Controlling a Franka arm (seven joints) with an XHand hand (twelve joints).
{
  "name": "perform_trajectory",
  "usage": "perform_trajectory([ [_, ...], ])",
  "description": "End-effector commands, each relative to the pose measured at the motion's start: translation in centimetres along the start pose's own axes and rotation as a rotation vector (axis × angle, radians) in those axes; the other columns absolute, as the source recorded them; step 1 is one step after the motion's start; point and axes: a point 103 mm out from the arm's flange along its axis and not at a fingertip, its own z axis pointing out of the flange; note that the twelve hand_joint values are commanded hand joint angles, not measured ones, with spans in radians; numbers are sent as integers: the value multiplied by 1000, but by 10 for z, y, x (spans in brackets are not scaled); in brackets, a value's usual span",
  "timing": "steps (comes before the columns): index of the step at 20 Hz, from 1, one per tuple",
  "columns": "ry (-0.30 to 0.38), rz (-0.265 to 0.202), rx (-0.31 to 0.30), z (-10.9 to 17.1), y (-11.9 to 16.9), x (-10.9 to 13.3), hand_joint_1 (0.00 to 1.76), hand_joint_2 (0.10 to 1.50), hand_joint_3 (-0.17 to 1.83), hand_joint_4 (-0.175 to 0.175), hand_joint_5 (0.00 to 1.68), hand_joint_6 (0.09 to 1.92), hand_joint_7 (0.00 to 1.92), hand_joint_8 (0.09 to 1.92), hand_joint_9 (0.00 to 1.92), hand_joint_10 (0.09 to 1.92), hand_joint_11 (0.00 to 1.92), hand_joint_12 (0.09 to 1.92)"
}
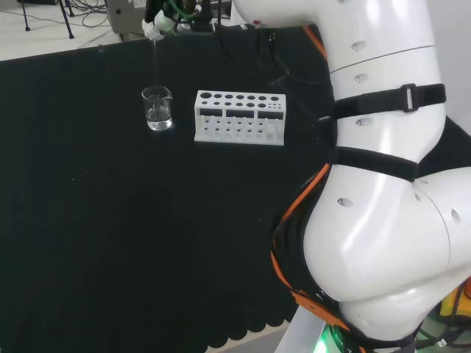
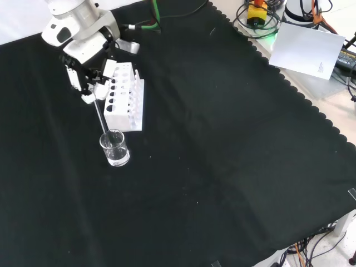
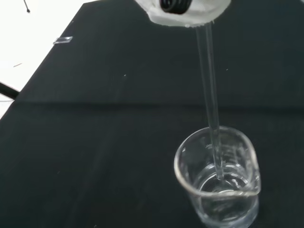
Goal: Stir in the beaker to the left of the white test tube rack with the glass rod.
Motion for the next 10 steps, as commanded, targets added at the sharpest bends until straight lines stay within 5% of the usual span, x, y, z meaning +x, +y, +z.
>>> perform_trajectory([
  [1, 2, 53, 20, 1, -19, -31, 1235, 1029, -175, -175, 1457, 193, 1580, 920, 1919, 434, 1818, 778],
  [10, -20, 61, 12, -4, -50, -22, 1235, 1029, -175, -175, 1458, 190, 1580, 920, 1920, 433, 1817, 781],
])
